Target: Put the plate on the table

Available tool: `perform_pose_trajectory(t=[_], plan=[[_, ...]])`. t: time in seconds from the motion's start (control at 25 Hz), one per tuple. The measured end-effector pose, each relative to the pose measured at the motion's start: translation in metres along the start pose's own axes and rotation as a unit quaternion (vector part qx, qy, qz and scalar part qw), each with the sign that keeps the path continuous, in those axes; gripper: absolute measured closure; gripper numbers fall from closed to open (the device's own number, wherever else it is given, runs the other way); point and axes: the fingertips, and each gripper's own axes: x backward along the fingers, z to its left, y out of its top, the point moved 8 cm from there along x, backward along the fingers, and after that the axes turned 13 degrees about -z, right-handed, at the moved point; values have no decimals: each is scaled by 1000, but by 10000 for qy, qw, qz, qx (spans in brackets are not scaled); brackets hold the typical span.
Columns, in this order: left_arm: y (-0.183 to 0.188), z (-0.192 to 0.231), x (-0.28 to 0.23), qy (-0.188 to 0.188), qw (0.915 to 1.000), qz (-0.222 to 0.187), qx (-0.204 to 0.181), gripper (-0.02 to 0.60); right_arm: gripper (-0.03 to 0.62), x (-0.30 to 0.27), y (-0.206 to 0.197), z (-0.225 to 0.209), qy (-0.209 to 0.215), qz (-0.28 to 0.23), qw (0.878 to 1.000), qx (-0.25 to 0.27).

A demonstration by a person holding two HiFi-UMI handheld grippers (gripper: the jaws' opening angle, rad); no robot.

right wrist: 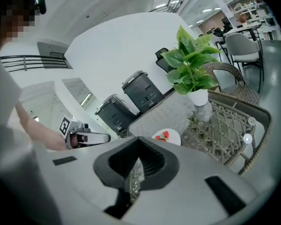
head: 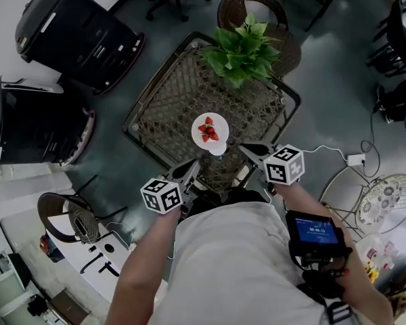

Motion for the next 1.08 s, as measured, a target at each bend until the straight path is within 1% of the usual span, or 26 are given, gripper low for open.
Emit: perform_pose_trajectory(t=[0.16,0.28,0.36,0.48,0.72,0.8,0.92,1.08], plan=[[5,-18,10,-258,9987,32,-447,577,591,9,3,28,257,-132,9995,161],[17,-21,13,-455,9965,-72,-691,577,591,2,7,45,416,-166,9984,336],[15,-21,20,-515,9961,-70,-707,577,591,3,2,57,415,-129,9983,385],[13,-18,30,-565,9962,-55,-664,577,591,6,-5,70,397,-200,9985,325],[-2,-17,47,-672,9964,-85,-500,577,591,12,-9,89,451,-265,9978,395],[-4,-19,51,-707,9962,-106,-502,578,591,15,-10,94,444,-278,9976,457],[-5,-23,58,-760,9949,-94,-660,578,591,20,-11,99,348,-320,9973,554],[-12,-29,68,-944,9935,-40,-633,578,591,33,-20,108,65,-376,9980,503]])
